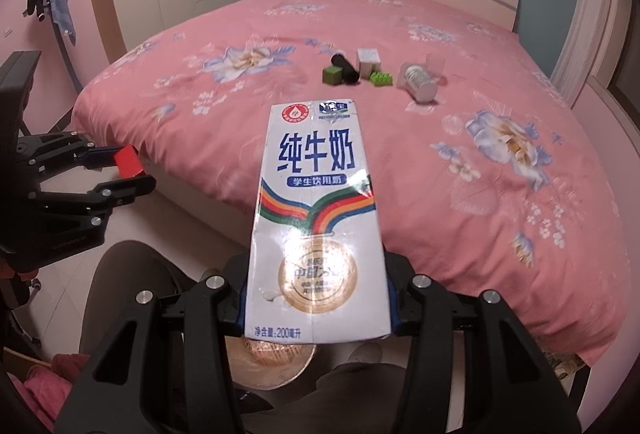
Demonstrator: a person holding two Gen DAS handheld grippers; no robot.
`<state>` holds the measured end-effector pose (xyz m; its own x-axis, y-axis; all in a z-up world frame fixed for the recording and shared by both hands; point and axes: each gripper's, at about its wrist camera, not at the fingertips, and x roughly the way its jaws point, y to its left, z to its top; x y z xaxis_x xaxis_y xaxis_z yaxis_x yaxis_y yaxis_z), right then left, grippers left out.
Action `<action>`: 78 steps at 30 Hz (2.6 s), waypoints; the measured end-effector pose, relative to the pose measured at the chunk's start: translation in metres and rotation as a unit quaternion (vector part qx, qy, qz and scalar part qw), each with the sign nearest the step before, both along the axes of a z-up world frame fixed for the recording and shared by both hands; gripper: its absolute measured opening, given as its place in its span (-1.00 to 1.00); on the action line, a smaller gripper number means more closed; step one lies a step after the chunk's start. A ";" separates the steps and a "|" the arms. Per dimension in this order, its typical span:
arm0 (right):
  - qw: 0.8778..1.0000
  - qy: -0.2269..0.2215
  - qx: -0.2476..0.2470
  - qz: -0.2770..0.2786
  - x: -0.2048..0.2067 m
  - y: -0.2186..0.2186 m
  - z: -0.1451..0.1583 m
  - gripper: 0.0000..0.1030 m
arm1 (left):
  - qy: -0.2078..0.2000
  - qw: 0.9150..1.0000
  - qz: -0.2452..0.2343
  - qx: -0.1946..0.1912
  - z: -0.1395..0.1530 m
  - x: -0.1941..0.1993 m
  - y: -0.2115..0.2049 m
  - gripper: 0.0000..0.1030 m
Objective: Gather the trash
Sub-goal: 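Carry the red block and milk carton with both tools over the white bin, then open the left tool over the bin while the right tool releases the milk carton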
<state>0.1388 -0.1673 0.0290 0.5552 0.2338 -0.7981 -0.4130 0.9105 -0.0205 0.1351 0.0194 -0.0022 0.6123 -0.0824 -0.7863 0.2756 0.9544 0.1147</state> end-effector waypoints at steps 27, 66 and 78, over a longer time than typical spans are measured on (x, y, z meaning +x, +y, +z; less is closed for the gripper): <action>0.986 0.157 -0.023 0.044 -0.020 0.037 -0.137 -0.05 | 0.146 0.989 -0.011 0.015 -0.127 -0.001 -0.013 -0.19; 0.908 0.413 -0.065 0.024 0.011 0.072 -0.338 -0.05 | 0.366 0.929 0.042 -0.036 -0.306 0.048 -0.008 -0.19; 0.890 0.450 -0.078 0.005 0.028 0.070 -0.392 -0.04 | 0.430 0.900 0.068 -0.029 -0.360 0.065 -0.015 -0.15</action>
<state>0.1663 -0.0968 -0.3626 -0.3266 0.0828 -0.9415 -0.3340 0.9218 0.1970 0.2000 0.0044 -0.3619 -0.2132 -0.1095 -0.9708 0.1179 0.9836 -0.1369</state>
